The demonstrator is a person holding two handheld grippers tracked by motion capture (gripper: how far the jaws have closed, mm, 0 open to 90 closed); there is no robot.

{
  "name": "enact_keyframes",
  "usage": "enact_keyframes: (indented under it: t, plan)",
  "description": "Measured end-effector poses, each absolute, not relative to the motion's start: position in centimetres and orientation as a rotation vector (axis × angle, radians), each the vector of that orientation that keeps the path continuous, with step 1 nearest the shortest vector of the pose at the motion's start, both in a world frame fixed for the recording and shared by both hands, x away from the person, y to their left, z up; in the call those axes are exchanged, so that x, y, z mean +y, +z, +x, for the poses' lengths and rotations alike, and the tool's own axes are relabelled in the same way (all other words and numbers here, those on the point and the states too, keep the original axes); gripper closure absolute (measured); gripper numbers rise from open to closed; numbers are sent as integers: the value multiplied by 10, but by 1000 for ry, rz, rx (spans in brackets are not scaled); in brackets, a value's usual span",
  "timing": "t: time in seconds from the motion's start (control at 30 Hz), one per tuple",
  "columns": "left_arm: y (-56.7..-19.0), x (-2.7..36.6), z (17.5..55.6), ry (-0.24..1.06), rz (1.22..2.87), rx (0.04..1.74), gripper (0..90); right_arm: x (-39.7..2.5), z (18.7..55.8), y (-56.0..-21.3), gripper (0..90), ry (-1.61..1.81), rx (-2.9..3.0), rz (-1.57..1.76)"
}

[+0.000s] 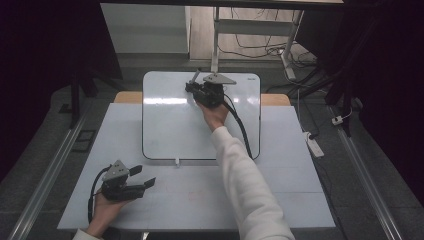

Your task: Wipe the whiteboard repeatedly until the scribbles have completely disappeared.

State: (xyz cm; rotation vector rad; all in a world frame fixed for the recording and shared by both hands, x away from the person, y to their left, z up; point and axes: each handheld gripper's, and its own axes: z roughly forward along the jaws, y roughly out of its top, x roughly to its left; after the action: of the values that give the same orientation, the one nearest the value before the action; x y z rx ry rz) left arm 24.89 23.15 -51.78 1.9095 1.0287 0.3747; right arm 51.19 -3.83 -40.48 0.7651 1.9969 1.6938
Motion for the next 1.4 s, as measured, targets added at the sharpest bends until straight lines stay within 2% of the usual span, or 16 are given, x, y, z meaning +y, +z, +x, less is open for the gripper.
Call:
enact_keyframes:
  t: [0.13, 0.33, 0.5, 0.73, 0.97, 1.2, 1.4]
  plan:
    - [-518, 231, 249, 379, 1915, 1028, 288, -53, 519, -398, 775, 1714, 1905, 851]
    - [-518, 231, 250, 380, 1914, 1030, 288, -44, 508, -409, 775, 1700, 1976, 789]
    - [-518, 231, 249, 383, 1915, 1030, 288, -65, 517, -400, 775, 1720, 1872, 883]
    - [-518, 231, 250, 380, 1916, 1033, 288, -50, 508, -408, 775, 1691, 1956, 801]
    - [-518, 231, 250, 382, 1917, 1031, 288, -80, 519, -396, 775, 1723, 1818, 921]
    - [-518, 230, 250, 380, 1916, 1033, 288, -66, 511, -405, 775, 1702, 1893, 843]
    - [-518, 230, 250, 381, 1916, 1031, 288, -89, 519, -396, 775, 1701, 1783, 936]
